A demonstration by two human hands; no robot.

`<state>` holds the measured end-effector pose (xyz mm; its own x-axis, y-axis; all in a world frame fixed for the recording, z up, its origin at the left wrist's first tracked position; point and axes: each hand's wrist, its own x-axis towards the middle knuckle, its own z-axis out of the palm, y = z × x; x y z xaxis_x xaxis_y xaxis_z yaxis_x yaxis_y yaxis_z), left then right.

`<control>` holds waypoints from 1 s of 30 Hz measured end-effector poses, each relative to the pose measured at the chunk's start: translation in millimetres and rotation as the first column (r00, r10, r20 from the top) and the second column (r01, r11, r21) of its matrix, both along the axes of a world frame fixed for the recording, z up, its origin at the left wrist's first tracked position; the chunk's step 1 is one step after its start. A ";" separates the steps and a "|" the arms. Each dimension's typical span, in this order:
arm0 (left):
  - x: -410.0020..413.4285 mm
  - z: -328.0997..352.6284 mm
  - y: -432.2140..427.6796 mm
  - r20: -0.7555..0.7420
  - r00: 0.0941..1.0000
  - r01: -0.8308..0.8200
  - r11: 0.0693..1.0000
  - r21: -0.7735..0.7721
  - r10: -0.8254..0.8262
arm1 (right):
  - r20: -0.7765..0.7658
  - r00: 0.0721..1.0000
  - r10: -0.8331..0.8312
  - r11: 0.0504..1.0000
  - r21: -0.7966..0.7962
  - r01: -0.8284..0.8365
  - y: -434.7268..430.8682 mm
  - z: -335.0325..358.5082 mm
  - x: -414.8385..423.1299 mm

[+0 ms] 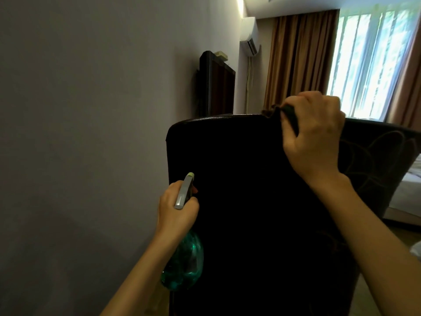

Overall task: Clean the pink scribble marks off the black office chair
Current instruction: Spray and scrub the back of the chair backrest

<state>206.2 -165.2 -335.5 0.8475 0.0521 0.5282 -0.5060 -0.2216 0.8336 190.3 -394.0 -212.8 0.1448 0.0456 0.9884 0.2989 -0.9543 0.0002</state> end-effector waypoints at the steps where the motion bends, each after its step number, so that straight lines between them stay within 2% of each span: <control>1: -1.2 -0.2 0.6 0.006 1.000 0.000 1.000 0.002 0.000 | 0.003 1.000 0.017 1.000 0.017 -0.017 -2.1 0.9 -2.6; 3: -5.0 0.3 1.5 0.010 1.000 0.018 1.000 -0.021 -0.018 | 0.025 0.997 0.073 0.997 0.036 -0.074 -1.3 7.8 -7.8; 8: -22.1 6.2 -8.8 0.078 0.991 0.114 0.990 -0.080 -0.108 | 0.212 0.969 0.126 0.990 0.040 -0.137 7.1 35.7 -22.2; 13: -22.7 7.9 -27.1 0.100 0.986 0.145 0.985 -0.089 -0.136 | 0.122 0.986 0.109 0.980 -0.180 -0.086 14.4 16.2 -3.2; 18: -13.2 -0.6 -39.1 0.131 0.989 0.079 0.995 -0.055 -0.071 | 0.201 0.974 0.105 0.991 -0.100 -0.086 15.8 -21.6 23.7; 20: -10.6 -1.5 -40.7 0.133 0.989 0.071 0.997 -0.044 -0.064 | 0.215 0.972 0.094 0.991 -0.113 -0.071 15.4 -34.3 28.4; 24: -7.7 -3.0 -36.8 0.143 0.988 0.059 0.998 -0.025 -0.055 | 0.086 0.995 0.053 0.969 -0.244 -0.030 1.7 -110.0 42.1; 27: -6.4 -5.3 -33.3 0.158 0.987 0.028 1.000 -0.010 -0.026 | -0.028 0.999 0.019 0.959 -0.283 -0.026 -4.7 -182.1 44.1; 30: -4.6 -5.7 -30.4 0.140 0.990 0.024 1.000 -0.015 -0.021 | -0.134 0.990 -0.036 0.945 -0.327 -0.010 -2.9 -214.0 37.5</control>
<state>201.6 -195.6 -341.3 0.7667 0.0438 0.6405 -0.6222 -0.1954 0.7581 227.8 -396.9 -426.8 0.2799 0.3587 0.8905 0.3051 -0.9127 0.2718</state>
